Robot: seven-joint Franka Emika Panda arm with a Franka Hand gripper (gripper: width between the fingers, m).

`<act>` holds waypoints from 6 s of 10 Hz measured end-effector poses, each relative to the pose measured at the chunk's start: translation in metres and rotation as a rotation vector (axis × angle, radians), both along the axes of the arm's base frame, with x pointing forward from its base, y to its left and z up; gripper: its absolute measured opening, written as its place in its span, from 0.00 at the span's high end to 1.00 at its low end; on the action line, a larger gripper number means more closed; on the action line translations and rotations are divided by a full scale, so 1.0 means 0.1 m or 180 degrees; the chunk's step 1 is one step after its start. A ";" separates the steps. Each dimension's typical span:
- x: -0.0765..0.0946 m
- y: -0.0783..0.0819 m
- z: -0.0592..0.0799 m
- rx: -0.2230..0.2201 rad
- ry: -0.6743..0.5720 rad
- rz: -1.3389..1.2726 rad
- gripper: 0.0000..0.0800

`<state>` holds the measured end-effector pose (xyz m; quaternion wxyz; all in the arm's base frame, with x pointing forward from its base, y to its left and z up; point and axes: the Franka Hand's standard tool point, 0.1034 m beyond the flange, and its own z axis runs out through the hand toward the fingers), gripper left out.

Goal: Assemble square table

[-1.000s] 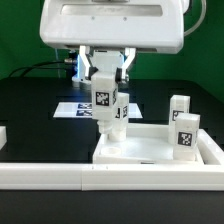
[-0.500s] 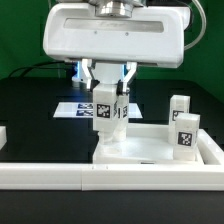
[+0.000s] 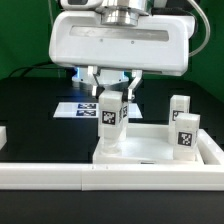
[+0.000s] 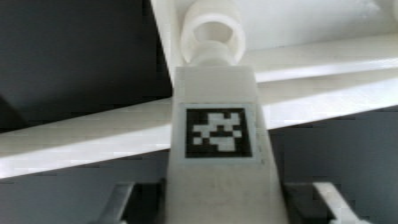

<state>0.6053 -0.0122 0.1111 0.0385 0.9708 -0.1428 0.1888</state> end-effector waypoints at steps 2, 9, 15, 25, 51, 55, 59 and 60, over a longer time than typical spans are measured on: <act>-0.02 0.00 -0.05 -0.0016 0.0011 0.0008 0.64; -0.02 0.01 -0.17 -0.0099 -0.0100 0.0071 0.64; -0.02 0.01 -0.17 -0.0099 -0.0100 0.0071 0.19; 0.06 -0.16 0.15 0.0258 0.0586 0.0259 0.19; 0.16 0.12 -0.24 0.1283 0.0371 -0.4786 0.64; 0.16 0.17 -0.25 0.1264 0.0363 -0.4741 0.41; 0.19 0.21 -0.24 0.0913 0.0582 -0.3192 0.19; 0.19 0.21 -0.24 0.0859 0.0620 -0.2937 0.19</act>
Offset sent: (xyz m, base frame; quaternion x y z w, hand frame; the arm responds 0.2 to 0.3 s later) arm -0.0022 0.0065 -0.0145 0.0188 0.0140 0.0059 0.9997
